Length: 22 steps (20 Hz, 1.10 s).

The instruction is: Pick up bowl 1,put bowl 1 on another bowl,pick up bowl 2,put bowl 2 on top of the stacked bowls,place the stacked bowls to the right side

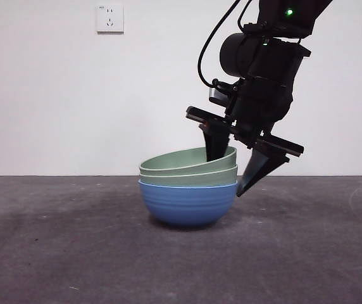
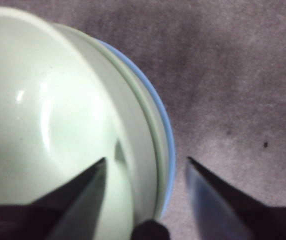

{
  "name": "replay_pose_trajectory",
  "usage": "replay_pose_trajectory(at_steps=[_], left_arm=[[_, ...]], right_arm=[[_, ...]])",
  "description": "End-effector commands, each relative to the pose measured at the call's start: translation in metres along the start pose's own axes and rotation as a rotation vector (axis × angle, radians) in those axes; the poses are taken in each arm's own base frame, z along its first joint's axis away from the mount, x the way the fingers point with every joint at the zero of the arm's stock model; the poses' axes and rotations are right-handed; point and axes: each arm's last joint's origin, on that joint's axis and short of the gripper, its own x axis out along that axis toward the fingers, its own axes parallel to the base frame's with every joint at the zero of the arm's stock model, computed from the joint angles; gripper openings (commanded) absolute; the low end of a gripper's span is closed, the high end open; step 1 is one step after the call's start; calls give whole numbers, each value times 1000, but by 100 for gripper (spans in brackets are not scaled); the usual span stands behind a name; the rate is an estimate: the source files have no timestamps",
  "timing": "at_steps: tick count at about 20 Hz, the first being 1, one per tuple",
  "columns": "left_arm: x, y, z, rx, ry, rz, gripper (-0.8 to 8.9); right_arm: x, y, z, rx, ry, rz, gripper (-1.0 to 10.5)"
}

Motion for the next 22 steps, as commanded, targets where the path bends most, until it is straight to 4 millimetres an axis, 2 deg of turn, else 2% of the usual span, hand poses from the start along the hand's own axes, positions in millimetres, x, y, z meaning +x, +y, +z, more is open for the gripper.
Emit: replay_pose_trajectory(at_steps=[1,2,5,10,14,17,22], left_arm=[[1,0,-4,5,45,-5,319],[1,0,-4,5,45,-5,319],[1,0,-4,5,45,-5,319],[1,0,-4,5,45,-5,319],[1,0,-4,5,45,-5,319],[1,0,-4,5,45,-5,318],[1,0,-4,5,45,-5,318]], right_arm=[[4,-1,-1,7,13,-2,85],[4,-1,-1,7,13,-2,84],[4,-1,-1,5,12,-2,-12],[1,-1,-1,-1,6,-1,-12],[-24,-5,2,-4,-56,1,-12],[-48,-23,5,22,-106,-18,-12],[-68,-78,9,131,-130,-80,-12]])
